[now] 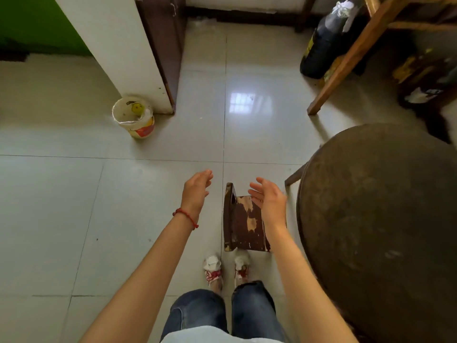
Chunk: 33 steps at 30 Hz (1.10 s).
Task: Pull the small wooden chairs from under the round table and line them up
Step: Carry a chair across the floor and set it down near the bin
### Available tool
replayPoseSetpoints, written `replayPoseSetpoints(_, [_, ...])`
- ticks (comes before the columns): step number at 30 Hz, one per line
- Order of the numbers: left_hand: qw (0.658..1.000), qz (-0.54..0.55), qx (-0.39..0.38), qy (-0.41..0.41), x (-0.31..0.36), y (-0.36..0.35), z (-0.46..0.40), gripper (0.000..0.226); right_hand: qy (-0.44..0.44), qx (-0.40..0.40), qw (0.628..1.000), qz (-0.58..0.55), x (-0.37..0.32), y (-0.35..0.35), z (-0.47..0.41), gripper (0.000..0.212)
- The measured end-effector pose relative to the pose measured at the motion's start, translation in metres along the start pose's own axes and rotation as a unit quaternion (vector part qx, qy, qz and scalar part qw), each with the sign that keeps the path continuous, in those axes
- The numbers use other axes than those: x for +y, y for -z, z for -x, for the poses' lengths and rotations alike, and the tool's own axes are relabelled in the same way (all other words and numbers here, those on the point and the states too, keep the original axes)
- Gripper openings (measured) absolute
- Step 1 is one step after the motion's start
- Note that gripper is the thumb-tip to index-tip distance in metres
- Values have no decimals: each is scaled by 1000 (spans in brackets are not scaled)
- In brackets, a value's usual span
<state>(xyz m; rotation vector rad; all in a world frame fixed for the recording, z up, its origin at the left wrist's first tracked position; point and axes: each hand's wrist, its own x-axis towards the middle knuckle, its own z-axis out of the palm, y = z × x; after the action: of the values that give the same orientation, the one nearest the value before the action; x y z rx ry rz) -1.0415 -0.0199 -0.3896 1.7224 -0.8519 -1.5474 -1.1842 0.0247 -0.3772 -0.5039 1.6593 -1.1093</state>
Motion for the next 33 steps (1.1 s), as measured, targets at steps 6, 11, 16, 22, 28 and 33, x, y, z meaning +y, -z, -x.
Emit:
replayPoseSetpoints(6, [995, -73, 2, 62, -56, -25, -61, 22, -75, -10, 984, 160, 77, -5, -42, 29])
replayPoseSetpoints(11, [981, -149, -14, 125, -124, -53, -107, 43, -169, -49, 956, 237, 154, -16, -66, 39])
replayPoseSetpoints(16, [967, -178, -29, 182, -167, -69, -131, 61, -234, -73, 931, 270, 197, -29, -79, 54])
replayPoseSetpoints(22, [962, -181, -50, 199, -187, -75, -154, 13, -239, -105, 919, 295, 218, -40, -94, 65])
replayPoseSetpoints(28, [971, -137, -21, 195, -185, -86, -156, 5, -189, -72, 940, 275, 226, -45, -102, 54])
replayPoseSetpoints(33, [973, -102, -26, 206, -183, -87, -155, 17, -212, -119, 948, 205, 235, -40, -107, 60])
